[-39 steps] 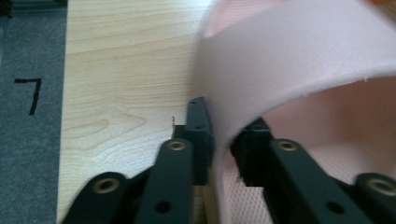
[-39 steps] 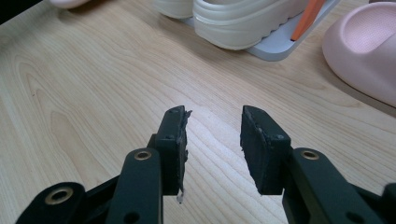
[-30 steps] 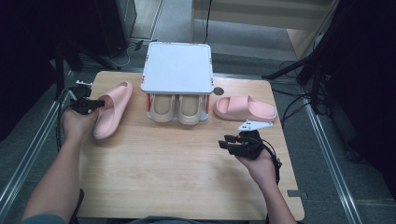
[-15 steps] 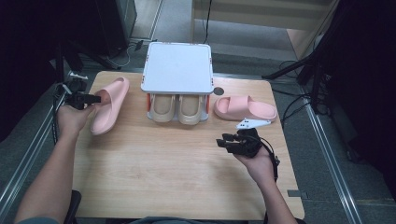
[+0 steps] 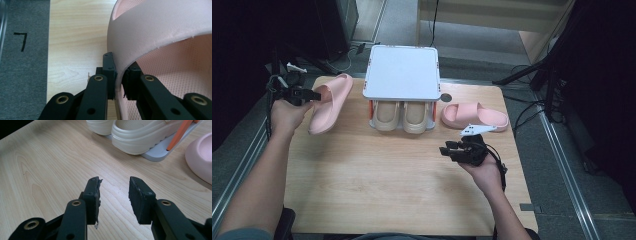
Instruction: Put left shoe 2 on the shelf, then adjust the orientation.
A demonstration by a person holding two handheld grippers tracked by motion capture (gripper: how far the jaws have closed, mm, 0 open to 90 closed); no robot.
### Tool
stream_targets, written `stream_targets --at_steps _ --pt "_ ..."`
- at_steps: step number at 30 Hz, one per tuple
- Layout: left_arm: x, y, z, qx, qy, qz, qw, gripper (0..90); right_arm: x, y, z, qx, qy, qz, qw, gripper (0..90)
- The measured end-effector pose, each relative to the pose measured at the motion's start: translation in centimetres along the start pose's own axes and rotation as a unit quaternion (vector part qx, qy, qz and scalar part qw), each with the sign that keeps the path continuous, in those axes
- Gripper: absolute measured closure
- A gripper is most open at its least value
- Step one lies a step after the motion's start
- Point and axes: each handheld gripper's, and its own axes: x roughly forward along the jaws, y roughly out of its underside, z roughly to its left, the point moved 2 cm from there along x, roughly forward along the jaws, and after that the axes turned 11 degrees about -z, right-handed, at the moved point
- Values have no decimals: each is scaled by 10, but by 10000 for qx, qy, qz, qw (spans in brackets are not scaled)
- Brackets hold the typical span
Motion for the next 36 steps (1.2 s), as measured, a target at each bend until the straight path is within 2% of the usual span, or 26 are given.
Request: stream_targets --at_steps 4,10,19,28,36 --pt "-5 -11 -3 -35 26 -41 10000 825 0 0 0 6 7 0 10000 616" --pt "-10 -26 -11 32 39 -3 10000 820 -2 0 0 26 7 -11 10000 616" --pt "-21 -58 -32 102 60 -121 9999 819 -2 1 0 24 2 -17 10000 616" --pt "-27 -94 -71 249 150 -222 9993 818 -3 1 0 46 -4 -37 10000 616" --pt "-17 -115 -106 353 193 -190 9990 816 -5 1 0 62 -21 -74 10000 616"
